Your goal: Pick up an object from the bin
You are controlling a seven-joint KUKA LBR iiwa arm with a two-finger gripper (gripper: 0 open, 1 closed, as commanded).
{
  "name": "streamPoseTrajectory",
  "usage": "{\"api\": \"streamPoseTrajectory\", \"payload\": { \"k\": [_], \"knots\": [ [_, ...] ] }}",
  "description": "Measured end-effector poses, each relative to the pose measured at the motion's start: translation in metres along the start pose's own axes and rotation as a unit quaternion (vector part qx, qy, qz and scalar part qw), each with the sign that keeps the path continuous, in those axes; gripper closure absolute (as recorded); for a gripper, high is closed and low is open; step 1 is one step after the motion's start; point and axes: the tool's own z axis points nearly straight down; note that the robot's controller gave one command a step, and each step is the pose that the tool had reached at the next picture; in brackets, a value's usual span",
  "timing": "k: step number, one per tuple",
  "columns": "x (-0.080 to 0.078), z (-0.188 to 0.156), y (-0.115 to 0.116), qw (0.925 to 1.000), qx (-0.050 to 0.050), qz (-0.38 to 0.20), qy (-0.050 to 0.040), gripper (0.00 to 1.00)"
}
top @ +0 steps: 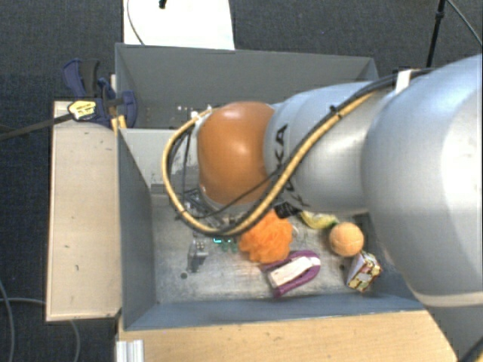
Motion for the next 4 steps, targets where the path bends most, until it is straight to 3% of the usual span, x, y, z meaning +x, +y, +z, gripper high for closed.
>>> {"api": "streamPoseTrajectory", "payload": {
  "k": [1, 2, 3, 4],
  "knots": [
    [-0.001, -0.002, 0.0, 1.0, 0.0, 0.001, -0.0014, 0.0],
    [-0.006, -0.012, -0.018, 0.9994, -0.001, -0.034, -0.0034, 0.0],
    [-0.004, -0.045, -0.056, 0.9951, 0.0, -0.099, -0.0039, 0.0],
    [-0.038, -0.052, -0.116, 0.9986, -0.001, -0.052, -0.0054, 0.0]
  ]
}}
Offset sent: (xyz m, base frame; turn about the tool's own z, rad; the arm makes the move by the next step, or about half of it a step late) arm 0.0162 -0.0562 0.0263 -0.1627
